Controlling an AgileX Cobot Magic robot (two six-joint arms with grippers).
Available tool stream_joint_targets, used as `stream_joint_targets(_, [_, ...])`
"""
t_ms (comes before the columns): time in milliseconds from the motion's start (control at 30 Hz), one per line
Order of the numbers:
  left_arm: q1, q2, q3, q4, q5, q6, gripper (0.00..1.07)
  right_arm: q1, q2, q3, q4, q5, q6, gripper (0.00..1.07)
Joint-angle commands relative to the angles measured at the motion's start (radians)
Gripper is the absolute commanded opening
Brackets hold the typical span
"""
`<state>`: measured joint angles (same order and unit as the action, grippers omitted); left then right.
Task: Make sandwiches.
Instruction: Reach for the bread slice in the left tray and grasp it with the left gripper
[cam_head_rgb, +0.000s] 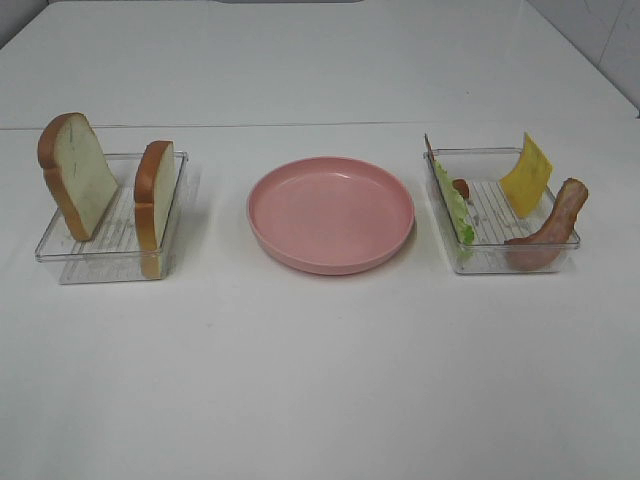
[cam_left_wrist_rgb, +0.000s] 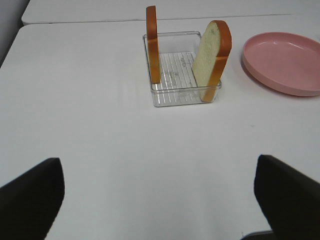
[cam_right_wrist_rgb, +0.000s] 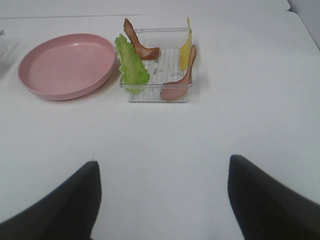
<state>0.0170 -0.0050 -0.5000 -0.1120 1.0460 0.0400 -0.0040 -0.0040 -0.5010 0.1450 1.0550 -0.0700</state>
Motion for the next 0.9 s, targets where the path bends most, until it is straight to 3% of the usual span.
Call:
stream_joint_targets(33, [-0.004,-0.016,0.001,-0.001,-0.012,-0.003,0.95,-0.003,-0.024,0.002,0.001,-0.005,-0.015,0.70])
stream_joint_targets(667, [-0.004,-0.002,0.000,0.000,-0.010,-0.001,0.95,-0.003,-0.024,0.002,0.001,-0.005,-0.015,0.70])
stream_joint_targets(900, [-0.004,0.285,-0.143,0.005,0.085,-0.001,0.95,-0.003,-0.024,0.002,0.001,-0.005,-0.015,0.70])
